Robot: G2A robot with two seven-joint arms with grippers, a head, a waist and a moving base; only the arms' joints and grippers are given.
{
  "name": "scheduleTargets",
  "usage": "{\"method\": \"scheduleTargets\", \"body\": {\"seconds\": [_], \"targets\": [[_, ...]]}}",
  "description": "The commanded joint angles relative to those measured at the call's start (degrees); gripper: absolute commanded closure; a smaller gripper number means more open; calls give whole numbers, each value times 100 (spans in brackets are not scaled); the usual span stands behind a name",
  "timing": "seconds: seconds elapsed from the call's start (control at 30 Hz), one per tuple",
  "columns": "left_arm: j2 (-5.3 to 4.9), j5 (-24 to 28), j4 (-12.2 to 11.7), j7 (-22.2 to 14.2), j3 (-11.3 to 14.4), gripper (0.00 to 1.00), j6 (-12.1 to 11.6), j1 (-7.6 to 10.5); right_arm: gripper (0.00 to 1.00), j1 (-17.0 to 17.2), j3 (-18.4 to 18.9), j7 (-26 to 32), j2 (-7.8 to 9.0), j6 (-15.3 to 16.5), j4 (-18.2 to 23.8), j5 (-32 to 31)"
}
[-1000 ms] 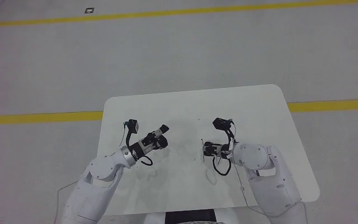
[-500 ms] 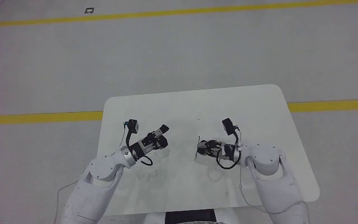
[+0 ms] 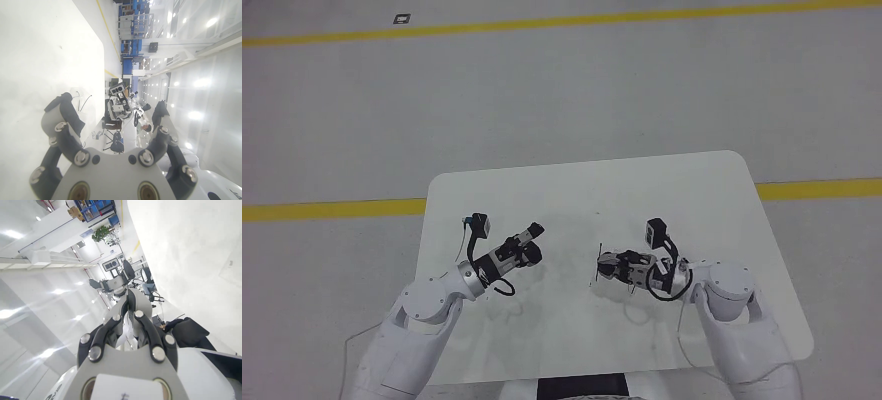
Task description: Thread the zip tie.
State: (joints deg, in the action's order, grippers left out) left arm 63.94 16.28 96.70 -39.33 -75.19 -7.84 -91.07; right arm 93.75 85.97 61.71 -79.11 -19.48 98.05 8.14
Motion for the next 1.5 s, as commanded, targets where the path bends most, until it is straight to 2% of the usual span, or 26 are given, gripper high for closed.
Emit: {"method": "scheduleTargets", "body": {"seconds": [0.0,0.23,0.33,0.53,0.63,0.77,1.07,1.23,1.47], "targets": [[0,0,0,0,0,0,0,0,100,-2,0,0,-1,0,-2,-7],[0,0,0,0,0,0,0,0,100,-2,0,0,-1,0,-2,-7],[0,0,0,0,0,0,0,0,100,-1,-120,-148,13,75,15,-88],[0,0,0,0,0,0,0,0,100,-129,-268,-342,56,0,17,116],[0,0,0,0,0,0,0,0,100,-267,-294,-352,79,0,-219,480],[0,0,0,0,0,0,0,0,100,-545,-384,-320,125,0,-743,1117],[0,0,0,0,0,0,0,0,100,-1003,-757,-528,373,0,-1414,2165],[0,0,0,0,0,0,0,0,100,-1121,-991,-758,561,0,-1447,2600],[0,0,0,0,0,0,0,0,100,-1175,-1270,-1076,856,0,-1255,3105]]}}
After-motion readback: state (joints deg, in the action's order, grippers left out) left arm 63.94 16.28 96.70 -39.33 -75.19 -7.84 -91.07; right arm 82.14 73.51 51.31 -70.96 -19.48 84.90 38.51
